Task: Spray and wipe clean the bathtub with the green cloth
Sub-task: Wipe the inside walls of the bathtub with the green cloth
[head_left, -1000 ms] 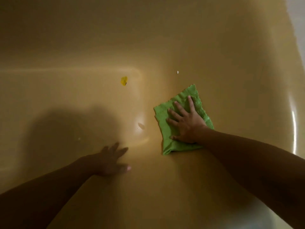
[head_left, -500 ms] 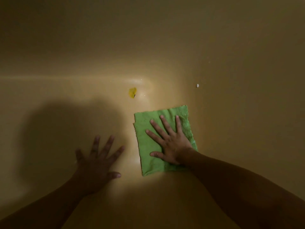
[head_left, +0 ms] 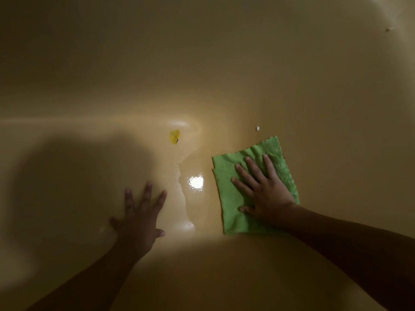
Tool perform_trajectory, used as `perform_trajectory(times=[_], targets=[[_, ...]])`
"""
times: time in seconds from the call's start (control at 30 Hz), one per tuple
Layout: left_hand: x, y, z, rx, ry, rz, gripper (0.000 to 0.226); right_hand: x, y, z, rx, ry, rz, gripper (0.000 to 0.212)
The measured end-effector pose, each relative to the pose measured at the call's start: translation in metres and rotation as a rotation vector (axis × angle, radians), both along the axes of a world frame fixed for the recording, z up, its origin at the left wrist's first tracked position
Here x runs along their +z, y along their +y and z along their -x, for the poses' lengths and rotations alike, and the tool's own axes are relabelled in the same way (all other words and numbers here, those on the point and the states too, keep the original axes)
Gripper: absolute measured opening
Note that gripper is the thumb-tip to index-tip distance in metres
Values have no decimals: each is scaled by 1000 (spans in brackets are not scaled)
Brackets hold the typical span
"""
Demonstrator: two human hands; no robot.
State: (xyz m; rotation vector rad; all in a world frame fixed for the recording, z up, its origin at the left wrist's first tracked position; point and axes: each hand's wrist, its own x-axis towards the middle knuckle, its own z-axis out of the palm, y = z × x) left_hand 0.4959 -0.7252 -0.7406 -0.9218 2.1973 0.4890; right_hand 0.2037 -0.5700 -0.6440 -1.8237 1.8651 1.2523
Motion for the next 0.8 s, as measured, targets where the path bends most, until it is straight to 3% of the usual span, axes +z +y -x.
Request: perform_trajectory(times=[0.17, 0.43, 0.63, 0.8], targets=[[5, 3, 3, 27, 6, -56, 130, 18, 11, 3, 74, -5, -48, 89], [4, 9, 0, -31, -28, -62, 128, 15, -69, 53, 72, 225, 108, 89], [15, 14, -8, -30, -29, -182, 120, 62, -4, 39, 78, 163, 10, 87], [18, 20, -17, -4, -10, -227, 116, 97, -5, 56, -14, 299, 195, 85]])
